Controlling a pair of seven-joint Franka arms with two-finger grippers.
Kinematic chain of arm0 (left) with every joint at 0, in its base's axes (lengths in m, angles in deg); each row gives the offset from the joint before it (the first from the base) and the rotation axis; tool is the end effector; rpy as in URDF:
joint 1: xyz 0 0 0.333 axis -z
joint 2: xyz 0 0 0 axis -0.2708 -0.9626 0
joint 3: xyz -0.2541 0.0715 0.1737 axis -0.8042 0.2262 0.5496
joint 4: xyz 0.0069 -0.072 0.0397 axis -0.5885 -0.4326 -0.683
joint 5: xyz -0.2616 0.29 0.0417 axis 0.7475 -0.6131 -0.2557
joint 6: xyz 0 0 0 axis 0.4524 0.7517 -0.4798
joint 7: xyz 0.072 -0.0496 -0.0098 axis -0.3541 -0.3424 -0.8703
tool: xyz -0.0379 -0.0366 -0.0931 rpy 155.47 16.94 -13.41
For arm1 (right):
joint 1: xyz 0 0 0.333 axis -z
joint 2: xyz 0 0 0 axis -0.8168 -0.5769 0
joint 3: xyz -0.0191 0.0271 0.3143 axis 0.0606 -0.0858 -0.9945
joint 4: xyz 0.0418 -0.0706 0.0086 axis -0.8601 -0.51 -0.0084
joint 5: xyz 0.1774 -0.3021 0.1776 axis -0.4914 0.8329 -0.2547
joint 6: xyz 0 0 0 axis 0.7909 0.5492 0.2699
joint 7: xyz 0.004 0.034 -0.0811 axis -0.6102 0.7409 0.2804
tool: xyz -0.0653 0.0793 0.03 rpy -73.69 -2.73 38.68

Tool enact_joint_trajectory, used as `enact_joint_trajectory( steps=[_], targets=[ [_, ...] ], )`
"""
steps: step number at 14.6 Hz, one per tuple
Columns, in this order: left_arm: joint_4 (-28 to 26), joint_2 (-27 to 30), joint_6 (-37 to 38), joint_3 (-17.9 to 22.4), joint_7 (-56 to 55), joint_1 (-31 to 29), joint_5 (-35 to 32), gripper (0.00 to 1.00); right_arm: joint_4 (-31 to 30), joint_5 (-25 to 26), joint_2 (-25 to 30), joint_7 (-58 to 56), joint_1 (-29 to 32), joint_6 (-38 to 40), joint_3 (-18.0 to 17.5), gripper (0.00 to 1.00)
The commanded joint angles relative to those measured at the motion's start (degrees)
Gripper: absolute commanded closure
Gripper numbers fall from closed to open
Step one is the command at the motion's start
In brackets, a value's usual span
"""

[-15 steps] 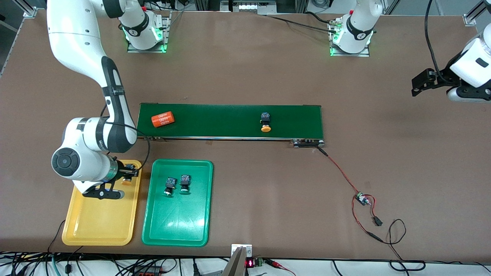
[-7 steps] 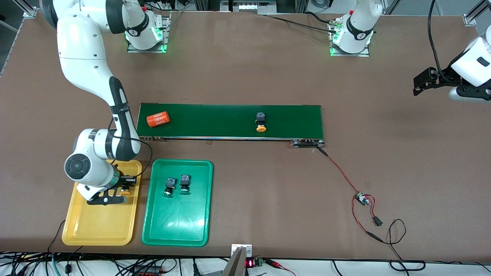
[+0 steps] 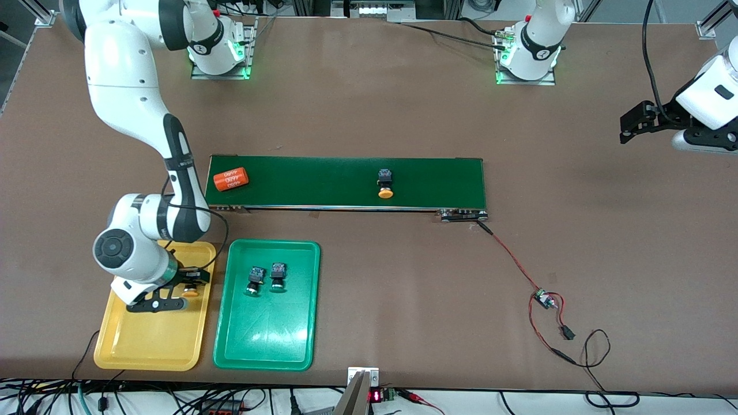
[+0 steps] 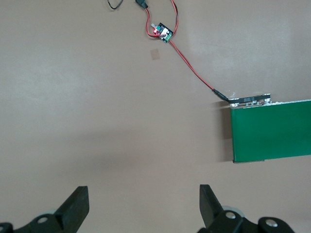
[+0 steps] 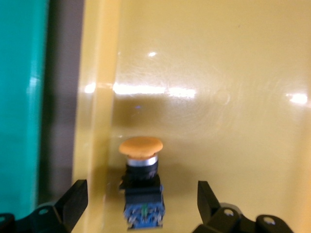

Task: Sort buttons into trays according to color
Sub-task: 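Carry the yellow button with the right gripper into the yellow tray, then move the right gripper back to the belt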

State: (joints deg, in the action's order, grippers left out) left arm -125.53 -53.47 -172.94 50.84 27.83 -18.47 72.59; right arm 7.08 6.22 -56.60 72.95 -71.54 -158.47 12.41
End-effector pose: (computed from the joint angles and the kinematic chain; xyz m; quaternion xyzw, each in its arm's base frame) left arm 0.5389 -0.0088 0.5993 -0.9983 0.0522 0.0131 0.0200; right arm 0.7504 0.0584 0.2324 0.9978 0.0372 0.0297 0.0452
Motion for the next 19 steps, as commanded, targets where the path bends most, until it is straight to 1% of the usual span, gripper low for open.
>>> enact_joint_trajectory(
  steps=[1,4,6,12,19],
  targets=[
    [3.60,-2.21,0.40,-0.13,1.17,-0.15,-0.08,0.00,-0.89,0.18,8.53,0.13,-0.36,8.67,-1.09,0.00],
    [4.13,-2.49,0.40,-0.13,1.17,0.03,-0.08,0.00,-1.07,0.00,12.85,2.76,-2.64,13.59,-1.09,0.00],
    [4.13,-2.49,0.40,-0.13,1.17,0.21,-0.08,0.00,-1.15,-0.08,14.44,5.83,-4.84,16.24,-1.35,0.00],
    [4.22,-2.84,0.40,-0.13,1.08,0.03,-0.08,0.00,-2.47,-0.26,14.80,16.90,-13.10,16.69,-1.35,0.00],
    [4.22,-2.93,0.40,-0.13,0.65,0.29,-0.08,0.00,-2.38,-0.26,14.53,30.87,-24.17,16.60,-1.35,0.00]
  ],
)
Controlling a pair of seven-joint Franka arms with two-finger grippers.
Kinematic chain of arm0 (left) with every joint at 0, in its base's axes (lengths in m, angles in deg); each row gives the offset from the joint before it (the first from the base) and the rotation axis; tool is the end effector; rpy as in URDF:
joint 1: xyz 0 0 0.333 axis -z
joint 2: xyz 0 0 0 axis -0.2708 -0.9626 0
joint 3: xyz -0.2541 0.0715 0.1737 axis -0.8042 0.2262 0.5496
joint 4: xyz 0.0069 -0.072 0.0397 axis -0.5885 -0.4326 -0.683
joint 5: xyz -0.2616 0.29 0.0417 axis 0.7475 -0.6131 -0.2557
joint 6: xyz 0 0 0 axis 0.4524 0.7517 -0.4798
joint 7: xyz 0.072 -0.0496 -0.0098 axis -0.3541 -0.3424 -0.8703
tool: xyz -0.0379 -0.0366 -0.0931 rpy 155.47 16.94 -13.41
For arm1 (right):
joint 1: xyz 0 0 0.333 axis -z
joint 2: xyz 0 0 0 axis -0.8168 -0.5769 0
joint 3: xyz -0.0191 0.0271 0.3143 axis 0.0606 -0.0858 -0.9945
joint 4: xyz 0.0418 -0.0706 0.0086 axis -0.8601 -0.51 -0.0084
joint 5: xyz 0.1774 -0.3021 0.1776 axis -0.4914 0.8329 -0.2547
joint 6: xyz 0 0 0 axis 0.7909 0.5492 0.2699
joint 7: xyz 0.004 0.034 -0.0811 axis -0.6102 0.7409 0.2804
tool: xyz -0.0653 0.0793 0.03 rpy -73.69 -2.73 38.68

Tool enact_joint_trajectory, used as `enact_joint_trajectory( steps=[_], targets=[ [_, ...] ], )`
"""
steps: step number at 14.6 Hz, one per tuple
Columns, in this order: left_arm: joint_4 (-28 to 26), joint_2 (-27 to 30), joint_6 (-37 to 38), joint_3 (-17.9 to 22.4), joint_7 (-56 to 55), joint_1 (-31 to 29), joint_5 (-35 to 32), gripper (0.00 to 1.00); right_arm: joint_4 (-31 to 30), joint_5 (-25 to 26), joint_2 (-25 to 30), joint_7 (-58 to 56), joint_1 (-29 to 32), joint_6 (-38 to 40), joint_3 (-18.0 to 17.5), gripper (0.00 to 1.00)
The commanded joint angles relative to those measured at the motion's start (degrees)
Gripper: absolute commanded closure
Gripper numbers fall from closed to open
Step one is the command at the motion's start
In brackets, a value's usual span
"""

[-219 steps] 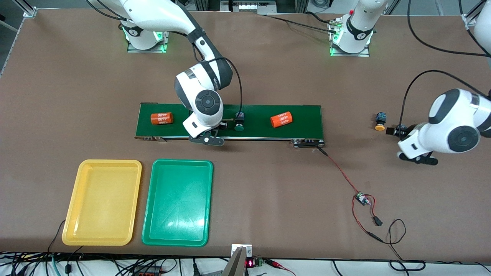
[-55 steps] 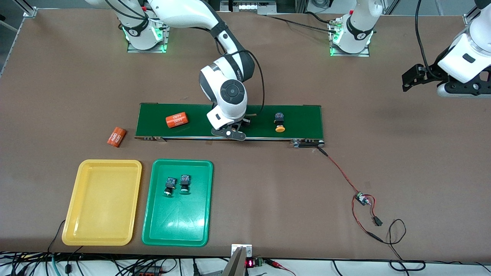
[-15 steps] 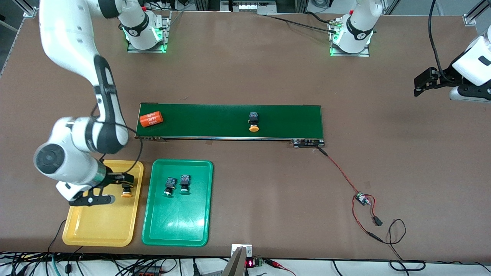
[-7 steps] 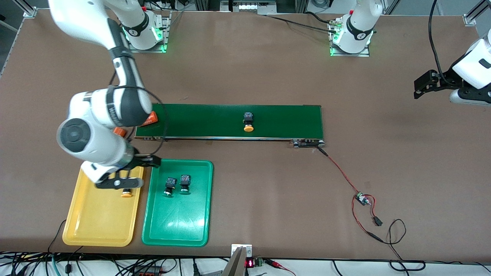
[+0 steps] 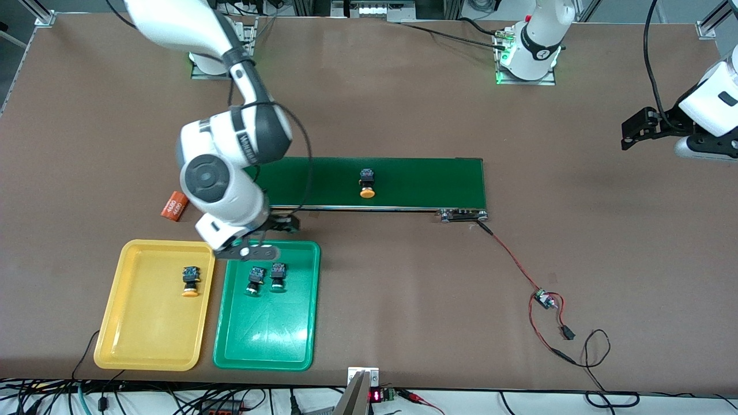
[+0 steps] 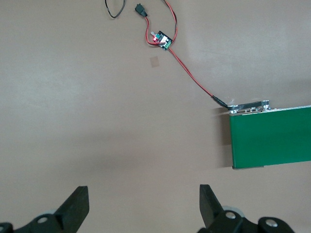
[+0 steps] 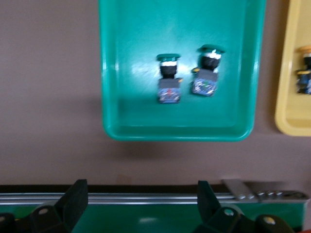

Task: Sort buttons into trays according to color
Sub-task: 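Move the right gripper back to the belt, then grasp the second yellow button on the belt with the right gripper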

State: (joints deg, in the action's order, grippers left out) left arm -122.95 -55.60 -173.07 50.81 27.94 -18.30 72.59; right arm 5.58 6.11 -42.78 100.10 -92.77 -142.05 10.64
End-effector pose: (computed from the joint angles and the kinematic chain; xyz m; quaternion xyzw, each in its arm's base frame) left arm 0.5514 -0.0104 0.6007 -0.9983 0.0549 0.0080 0.0189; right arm 0.6454 0.3298 0.3666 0.9999 -0.0121 -0.0109 0.0055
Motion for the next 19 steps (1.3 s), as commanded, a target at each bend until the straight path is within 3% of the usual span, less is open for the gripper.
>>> enact_joint_trajectory(
  steps=[1,5,10,19],
  targets=[
    [1.73,-0.80,0.53,-0.18,0.53,0.13,-0.08,0.00,-0.96,-0.16,0.71,5.13,-4.61,0.26,0.42,0.00],
    [1.73,-0.80,0.62,-0.19,0.53,0.04,-0.08,0.00,-1.23,-0.16,-0.51,10.41,-11.38,0.27,0.42,0.00],
    [1.74,-0.80,0.62,-0.19,0.44,0.22,-0.08,0.00,-1.14,-1.91,-5.17,10.95,-15.17,-0.96,0.33,0.00],
    [1.74,-0.80,0.53,-0.27,0.44,0.30,0.01,0.00,-1.49,-4.81,-8.60,11.21,-15.26,-3.42,0.33,0.00]
  ],
)
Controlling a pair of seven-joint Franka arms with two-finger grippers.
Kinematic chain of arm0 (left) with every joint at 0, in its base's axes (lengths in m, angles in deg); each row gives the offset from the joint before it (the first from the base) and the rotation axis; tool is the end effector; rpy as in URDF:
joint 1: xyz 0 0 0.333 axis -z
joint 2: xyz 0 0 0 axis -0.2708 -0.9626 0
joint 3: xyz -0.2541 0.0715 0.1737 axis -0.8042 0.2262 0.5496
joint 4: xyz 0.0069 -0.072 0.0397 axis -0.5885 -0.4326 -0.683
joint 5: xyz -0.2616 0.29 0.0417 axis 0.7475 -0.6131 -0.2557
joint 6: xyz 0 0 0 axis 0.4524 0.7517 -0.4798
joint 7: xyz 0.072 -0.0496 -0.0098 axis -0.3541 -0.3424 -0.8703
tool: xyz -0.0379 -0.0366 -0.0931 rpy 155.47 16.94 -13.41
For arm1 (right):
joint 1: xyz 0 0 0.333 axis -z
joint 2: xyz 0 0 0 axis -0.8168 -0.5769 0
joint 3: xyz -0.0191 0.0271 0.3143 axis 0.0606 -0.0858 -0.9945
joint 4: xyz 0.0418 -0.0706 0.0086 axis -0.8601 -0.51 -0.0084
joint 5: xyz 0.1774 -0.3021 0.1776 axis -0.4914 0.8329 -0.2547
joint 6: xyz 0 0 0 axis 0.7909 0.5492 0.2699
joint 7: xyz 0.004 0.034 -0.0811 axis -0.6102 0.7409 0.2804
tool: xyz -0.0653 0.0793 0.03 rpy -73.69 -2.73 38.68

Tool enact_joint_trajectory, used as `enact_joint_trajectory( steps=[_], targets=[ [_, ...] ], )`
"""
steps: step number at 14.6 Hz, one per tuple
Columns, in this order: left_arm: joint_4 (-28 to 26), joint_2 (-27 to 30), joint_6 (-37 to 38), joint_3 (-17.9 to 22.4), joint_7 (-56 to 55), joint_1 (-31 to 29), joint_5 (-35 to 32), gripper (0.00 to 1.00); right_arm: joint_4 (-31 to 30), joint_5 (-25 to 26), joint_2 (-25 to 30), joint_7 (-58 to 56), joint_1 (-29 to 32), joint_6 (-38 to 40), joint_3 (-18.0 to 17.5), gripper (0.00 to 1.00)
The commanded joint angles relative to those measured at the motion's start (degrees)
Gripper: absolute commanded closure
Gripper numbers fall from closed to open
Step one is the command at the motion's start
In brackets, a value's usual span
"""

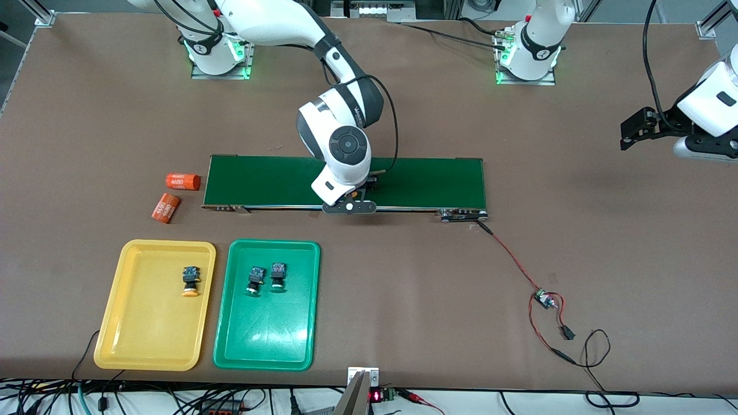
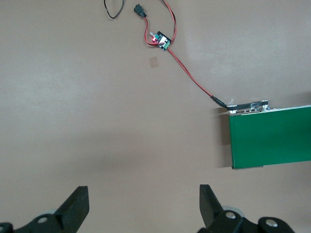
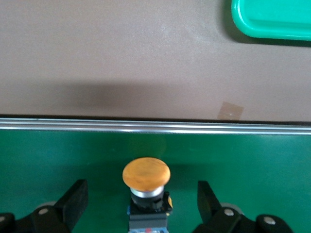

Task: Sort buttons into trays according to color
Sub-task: 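Grasp the second yellow button on the belt with the right gripper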

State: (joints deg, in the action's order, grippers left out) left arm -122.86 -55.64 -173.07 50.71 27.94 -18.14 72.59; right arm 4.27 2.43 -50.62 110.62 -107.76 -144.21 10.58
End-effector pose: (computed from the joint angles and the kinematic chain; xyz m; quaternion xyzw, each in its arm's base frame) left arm 0.5516 -0.0129 0.6010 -0.9982 0.0572 0.0075 0.0189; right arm 0.5346 0.4854 0.2618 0.9974 0.0114 -0.0621 0.0335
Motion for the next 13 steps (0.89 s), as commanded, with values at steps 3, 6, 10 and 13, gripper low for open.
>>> enact_joint_trajectory(
  steps=[3,6,10,13],
  targets=[
    [1.65,-0.76,0.53,-0.18,0.35,0.32,-0.08,0.00,-1.06,-1.13,-0.76,0.78,-0.36,-2.06,0.39,0.38],
    [1.65,-0.76,0.53,-0.18,0.35,0.41,-0.08,0.00,-0.88,-1.22,-0.50,0.60,0.25,-1.97,0.39,0.77],
    [1.74,-0.84,0.45,-0.35,0.27,0.59,-0.08,0.00,0.52,-4.20,0.64,-0.37,1.47,-1.27,1.18,0.86],
    [4.10,-2.42,0.62,-0.36,0.62,0.50,-0.08,0.00,1.23,-4.38,2.92,-0.45,4.37,-1.01,1.18,0.86]
  ],
)
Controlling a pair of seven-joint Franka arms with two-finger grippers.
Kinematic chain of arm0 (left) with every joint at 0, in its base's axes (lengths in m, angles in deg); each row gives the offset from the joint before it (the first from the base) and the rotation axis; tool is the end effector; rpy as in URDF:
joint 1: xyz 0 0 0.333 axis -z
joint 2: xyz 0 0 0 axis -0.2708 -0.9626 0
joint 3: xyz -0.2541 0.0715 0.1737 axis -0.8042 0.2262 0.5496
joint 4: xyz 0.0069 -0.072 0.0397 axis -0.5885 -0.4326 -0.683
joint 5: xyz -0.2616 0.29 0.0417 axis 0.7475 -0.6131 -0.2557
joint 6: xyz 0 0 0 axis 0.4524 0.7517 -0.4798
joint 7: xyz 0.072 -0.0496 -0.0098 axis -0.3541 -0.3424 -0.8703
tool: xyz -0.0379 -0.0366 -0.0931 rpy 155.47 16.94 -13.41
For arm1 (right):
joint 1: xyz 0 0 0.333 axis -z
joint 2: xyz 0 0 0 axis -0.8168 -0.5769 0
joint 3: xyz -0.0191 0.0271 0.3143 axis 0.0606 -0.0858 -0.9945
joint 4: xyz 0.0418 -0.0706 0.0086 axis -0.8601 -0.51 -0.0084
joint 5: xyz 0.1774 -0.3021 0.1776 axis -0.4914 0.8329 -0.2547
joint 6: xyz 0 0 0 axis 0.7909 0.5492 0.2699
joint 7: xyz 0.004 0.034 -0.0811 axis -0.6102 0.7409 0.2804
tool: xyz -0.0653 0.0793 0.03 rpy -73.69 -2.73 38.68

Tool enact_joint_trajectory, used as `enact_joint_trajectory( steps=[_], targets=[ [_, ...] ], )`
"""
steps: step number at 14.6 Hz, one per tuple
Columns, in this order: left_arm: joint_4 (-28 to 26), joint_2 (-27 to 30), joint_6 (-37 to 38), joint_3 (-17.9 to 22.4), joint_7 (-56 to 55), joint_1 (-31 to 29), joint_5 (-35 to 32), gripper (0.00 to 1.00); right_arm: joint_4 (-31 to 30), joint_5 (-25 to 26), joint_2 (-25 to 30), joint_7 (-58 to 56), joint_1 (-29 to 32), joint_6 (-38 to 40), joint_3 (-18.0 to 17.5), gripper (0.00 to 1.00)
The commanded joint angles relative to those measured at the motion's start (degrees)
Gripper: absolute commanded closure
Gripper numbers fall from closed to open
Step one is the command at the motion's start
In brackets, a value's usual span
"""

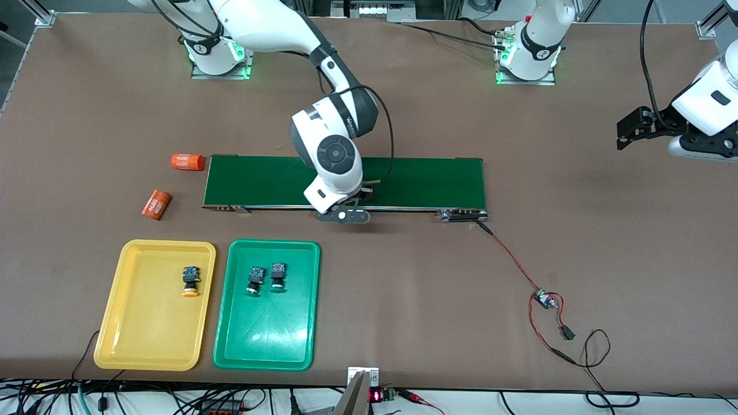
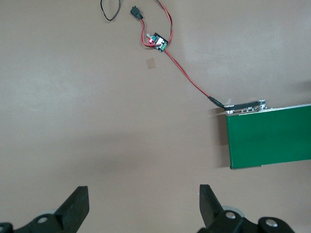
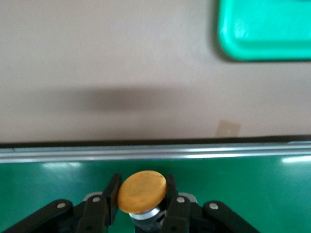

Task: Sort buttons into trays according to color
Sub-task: 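Grasp the second yellow button on the belt with the right gripper, then carry the yellow button with the right gripper and drop it in the yellow tray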

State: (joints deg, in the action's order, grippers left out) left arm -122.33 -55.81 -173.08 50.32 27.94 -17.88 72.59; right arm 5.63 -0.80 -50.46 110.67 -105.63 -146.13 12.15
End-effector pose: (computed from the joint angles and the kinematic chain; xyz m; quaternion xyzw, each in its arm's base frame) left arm 0.5527 -0.0192 0.6038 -0.9978 0.0628 0.0042 0.0190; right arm 0.5668 0.4638 0.2796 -0.9986 0.0278 0.0456 0.0010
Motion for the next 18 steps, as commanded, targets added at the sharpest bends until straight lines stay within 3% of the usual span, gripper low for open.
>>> enact_joint_trajectory(
  steps=[1,5,12,16,18],
  targets=[
    [4.10,-2.51,0.63,0.04,0.53,0.24,-0.08,0.00,-0.14,-1.07,3.03,-0.59,4.00,1.01,-0.30,0.86],
    [4.28,-3.04,0.63,0.04,0.53,0.41,-0.08,0.00,1.53,-0.54,3.56,-1.38,13.83,1.62,-0.39,0.86],
    [5.51,-3.75,0.71,-0.31,0.27,0.68,-0.17,0.00,1.71,-0.10,2.60,-15.33,27.11,3.12,-0.48,0.86],
    [5.51,-3.75,0.80,-0.31,0.71,0.50,-0.08,0.00,1.53,4.38,1.01,-29.56,32.31,2.77,-0.48,0.86],
    [5.42,-3.75,0.89,-0.31,0.97,0.24,-0.08,0.00,1.62,9.36,0.14,-34.23,32.93,2.06,-0.48,0.86]
  ],
)
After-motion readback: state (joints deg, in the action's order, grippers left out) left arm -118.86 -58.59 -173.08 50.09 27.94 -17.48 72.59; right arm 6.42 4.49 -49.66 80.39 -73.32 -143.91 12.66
